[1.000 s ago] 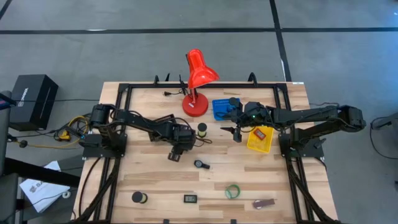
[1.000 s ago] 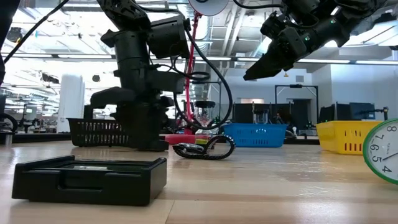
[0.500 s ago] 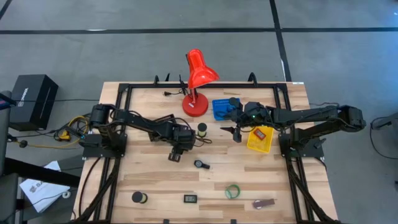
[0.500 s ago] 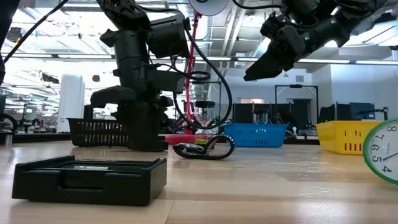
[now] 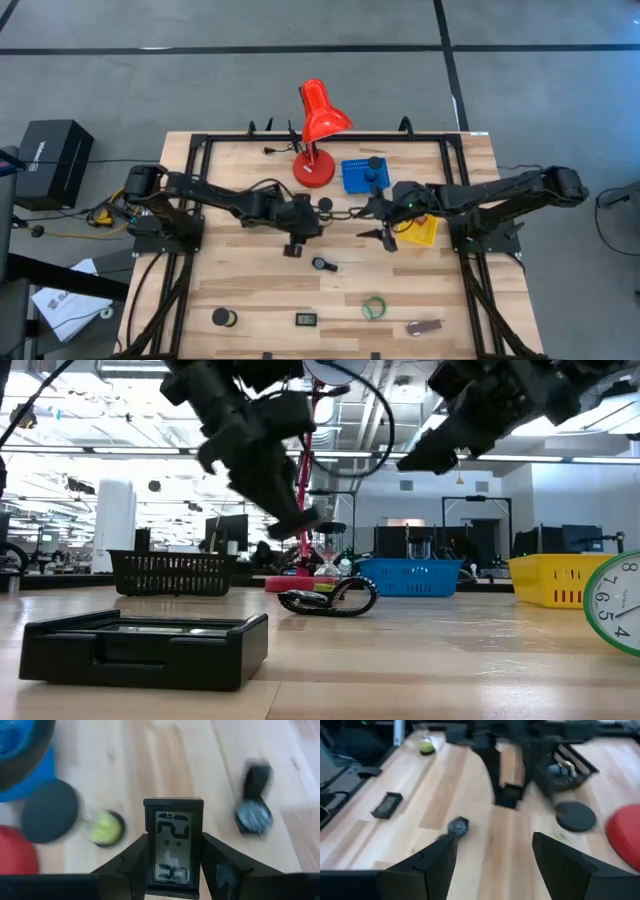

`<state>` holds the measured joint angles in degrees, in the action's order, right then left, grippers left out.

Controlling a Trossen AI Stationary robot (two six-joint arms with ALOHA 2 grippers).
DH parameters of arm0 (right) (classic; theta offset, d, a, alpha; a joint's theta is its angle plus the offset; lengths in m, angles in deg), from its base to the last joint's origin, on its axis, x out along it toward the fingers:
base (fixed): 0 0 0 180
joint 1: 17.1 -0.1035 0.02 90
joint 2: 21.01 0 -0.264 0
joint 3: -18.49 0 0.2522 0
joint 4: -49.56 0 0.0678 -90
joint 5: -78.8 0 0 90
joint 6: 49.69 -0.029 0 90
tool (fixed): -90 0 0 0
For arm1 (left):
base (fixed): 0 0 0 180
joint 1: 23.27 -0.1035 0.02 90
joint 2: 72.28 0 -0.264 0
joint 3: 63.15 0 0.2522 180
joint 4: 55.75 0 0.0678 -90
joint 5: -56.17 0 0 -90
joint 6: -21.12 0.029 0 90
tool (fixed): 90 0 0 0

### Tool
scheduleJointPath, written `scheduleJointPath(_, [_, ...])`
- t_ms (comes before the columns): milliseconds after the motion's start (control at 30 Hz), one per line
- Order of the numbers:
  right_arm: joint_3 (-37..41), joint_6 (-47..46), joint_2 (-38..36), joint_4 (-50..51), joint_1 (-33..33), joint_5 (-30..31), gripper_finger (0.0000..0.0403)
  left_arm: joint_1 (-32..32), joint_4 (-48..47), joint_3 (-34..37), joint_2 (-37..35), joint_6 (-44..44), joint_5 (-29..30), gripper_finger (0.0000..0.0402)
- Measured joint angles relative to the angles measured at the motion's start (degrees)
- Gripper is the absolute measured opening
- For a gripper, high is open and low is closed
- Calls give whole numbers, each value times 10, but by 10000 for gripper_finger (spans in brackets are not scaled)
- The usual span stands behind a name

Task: Pick & Place Office items
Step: Put the top black digital clock into the yellow basket

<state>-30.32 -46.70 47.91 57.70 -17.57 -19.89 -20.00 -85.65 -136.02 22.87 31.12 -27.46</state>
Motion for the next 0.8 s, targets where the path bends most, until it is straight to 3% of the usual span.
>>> scheduleJointPath(133, [0,0,22,-53,-15,14,249,0,60,0,-7,-28,46,147])
scheduleJointPath(333, [-4,6,87,-133,-5,17,249,0,129,0,-9,-29,58,158])
scheduleJointPath(800, [-48,5,157,-109,28,15,249,-2,122,1,-8,-30,68,154])
